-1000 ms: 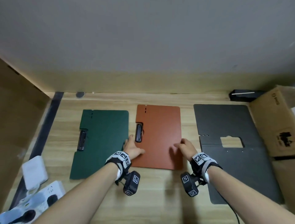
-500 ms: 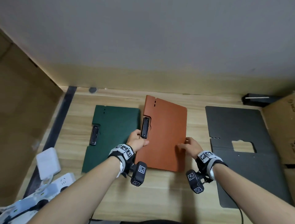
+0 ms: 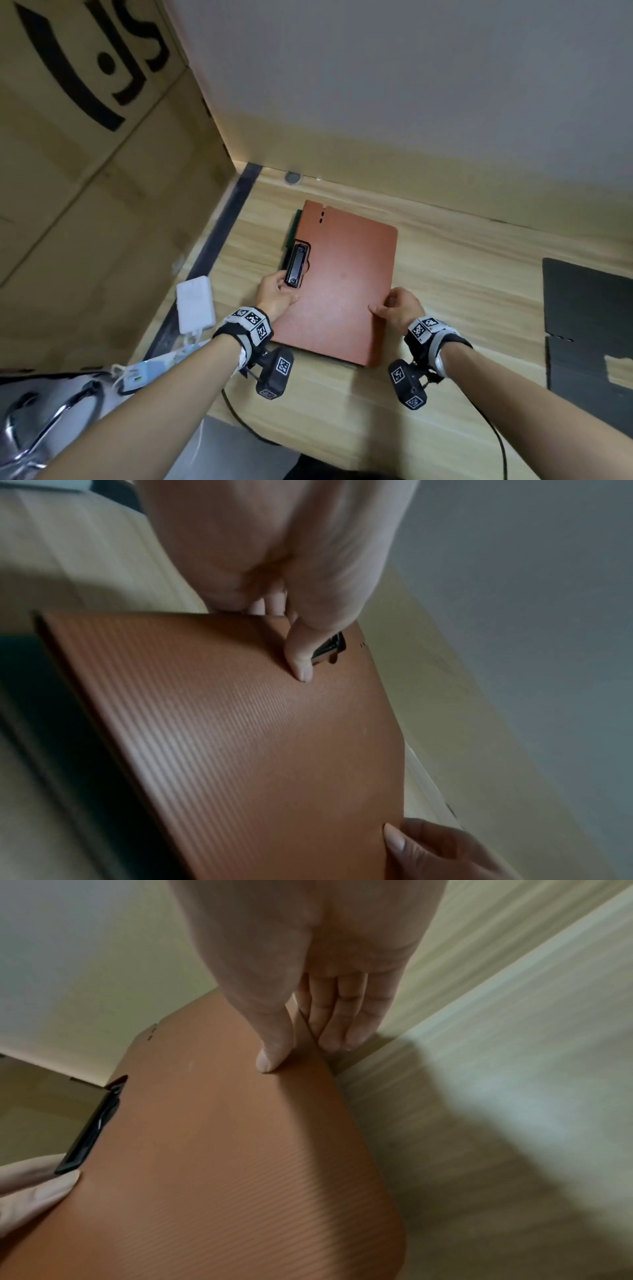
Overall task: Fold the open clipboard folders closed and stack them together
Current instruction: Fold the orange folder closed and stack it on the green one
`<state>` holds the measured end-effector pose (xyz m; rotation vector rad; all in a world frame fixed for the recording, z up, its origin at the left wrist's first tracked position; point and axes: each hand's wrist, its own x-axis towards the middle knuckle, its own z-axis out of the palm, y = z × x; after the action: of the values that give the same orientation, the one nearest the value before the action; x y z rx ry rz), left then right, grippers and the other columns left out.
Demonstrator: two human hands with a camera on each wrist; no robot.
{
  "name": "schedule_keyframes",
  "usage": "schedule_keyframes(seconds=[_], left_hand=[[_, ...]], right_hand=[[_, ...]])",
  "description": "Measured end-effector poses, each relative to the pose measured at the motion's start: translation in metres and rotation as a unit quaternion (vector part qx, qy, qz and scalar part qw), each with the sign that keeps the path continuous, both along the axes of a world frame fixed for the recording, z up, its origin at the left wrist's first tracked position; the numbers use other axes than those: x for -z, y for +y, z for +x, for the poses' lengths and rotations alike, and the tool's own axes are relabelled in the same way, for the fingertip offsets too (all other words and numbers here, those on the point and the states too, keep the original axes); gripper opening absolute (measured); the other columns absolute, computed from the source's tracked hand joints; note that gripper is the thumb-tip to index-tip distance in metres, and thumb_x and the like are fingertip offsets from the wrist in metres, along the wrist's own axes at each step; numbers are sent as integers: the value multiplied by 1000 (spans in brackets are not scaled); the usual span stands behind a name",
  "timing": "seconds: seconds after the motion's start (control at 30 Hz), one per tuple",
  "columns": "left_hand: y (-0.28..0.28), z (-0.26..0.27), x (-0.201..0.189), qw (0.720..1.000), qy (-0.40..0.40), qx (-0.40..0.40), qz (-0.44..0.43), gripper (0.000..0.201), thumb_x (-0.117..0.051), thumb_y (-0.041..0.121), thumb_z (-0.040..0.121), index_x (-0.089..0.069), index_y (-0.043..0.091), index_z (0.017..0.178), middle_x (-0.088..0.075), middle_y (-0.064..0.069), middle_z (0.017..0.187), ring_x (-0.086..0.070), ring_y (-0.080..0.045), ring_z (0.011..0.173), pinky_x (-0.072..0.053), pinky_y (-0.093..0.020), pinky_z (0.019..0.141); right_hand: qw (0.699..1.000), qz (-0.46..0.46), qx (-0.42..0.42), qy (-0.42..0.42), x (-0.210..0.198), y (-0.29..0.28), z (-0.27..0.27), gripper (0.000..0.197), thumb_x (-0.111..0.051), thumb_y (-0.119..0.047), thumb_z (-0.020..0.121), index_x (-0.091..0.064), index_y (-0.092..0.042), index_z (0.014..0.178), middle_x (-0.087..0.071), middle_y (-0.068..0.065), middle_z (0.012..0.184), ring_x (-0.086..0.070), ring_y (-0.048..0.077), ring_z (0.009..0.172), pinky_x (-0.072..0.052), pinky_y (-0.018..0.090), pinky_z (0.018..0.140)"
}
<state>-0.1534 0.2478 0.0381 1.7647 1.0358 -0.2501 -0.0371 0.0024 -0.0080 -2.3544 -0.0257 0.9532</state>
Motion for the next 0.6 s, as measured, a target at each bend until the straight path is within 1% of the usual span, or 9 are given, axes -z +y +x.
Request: schedule_keyframes(seconds=[0.1,0.17,0.2,0.27,0.3,0.4,0.5,0.6], left_hand=[[11,-10,6,999,23,13,43,73,-70,6,85,-34,11,149,-39,-10,152,-42,-25,137,-34,-30,108],[13,-14,9,991,51,62,109,72,-70,18,87,-34,18,150,-35,-9,152,-36,-27,140,-32,-35,111],[15,-15,12,987,56,79,128,73,-70,22,87,-34,20,150,-33,-9,150,-32,-28,140,-29,-37,113],[16,-16,17,986,59,90,129,73,-69,24,87,-33,21,151,-31,-9,144,-31,-26,138,-28,-36,113],[16,-16,20,987,56,91,119,73,-69,24,87,-33,20,151,-32,-8,144,-32,-25,138,-28,-34,113],[17,-17,28,993,29,79,77,75,-69,18,88,-30,19,152,-28,-7,155,-31,-25,143,-25,-35,116],[17,-15,33,995,25,73,58,77,-69,13,88,-28,19,152,-27,-6,158,-26,-24,146,-22,-37,119],[17,-13,34,992,42,82,84,77,-70,18,87,-28,21,152,-32,-4,157,-30,-24,144,-26,-39,118]], right_hand=[[998,-46,-28,-16,3,18,-6,53,-78,-43,76,-55,-13,112,-65,6,113,-62,27,103,-50,37,91],[996,-77,-44,-30,3,25,-9,56,-76,-46,77,-51,-12,114,-63,7,115,-60,29,106,-47,33,88],[994,-90,-53,-38,4,28,-10,55,-75,-47,78,-49,-12,113,-63,8,114,-60,30,107,-45,33,85],[990,-108,-65,-56,5,30,-11,53,-73,-48,78,-48,-12,107,-63,9,112,-60,31,105,-45,33,82],[989,-114,-71,-68,6,30,-10,54,-74,-50,77,-48,-12,106,-62,9,112,-60,31,103,-46,34,82],[985,-125,-79,-83,11,28,-5,62,-77,-54,70,-52,-10,107,-61,9,112,-61,31,102,-49,37,83],[986,-135,-79,-67,13,26,-4,66,-80,-56,66,-54,-10,105,-63,8,110,-62,30,99,-51,36,83],[986,-135,-70,-75,12,27,-7,69,-82,-51,67,-49,-8,111,-59,10,116,-61,32,104,-50,38,86]])
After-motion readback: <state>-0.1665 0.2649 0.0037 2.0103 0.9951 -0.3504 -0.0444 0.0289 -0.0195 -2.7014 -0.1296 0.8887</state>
